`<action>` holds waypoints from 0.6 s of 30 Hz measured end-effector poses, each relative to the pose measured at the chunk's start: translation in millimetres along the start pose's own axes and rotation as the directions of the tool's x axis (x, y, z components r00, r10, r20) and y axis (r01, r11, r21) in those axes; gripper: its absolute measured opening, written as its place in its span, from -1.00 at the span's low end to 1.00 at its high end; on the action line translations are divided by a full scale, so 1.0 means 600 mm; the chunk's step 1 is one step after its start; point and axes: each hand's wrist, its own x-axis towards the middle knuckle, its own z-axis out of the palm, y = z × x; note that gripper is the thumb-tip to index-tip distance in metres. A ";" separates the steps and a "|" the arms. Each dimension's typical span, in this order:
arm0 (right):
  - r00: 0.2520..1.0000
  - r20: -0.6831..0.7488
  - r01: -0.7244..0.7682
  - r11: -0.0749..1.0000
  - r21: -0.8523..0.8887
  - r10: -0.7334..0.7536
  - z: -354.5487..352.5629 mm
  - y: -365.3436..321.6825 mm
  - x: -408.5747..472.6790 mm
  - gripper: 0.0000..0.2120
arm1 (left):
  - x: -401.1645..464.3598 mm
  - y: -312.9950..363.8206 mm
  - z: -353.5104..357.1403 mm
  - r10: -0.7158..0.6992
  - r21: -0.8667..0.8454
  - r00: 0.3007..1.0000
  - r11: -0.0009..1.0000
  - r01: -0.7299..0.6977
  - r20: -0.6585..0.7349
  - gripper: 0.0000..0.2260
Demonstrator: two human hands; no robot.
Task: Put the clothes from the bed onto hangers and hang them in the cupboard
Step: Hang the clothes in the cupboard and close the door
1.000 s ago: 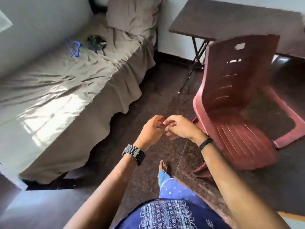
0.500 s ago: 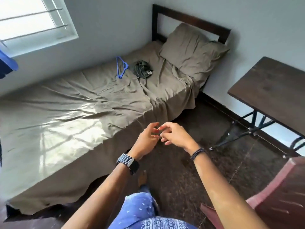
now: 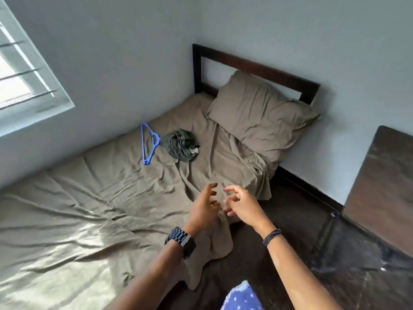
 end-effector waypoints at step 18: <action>0.961 0.276 0.015 0.992 -0.124 0.020 -0.056 -0.033 0.560 -0.71 | 0.536 -0.036 -0.061 -0.126 0.072 0.972 0.987 0.143 -0.199 -0.63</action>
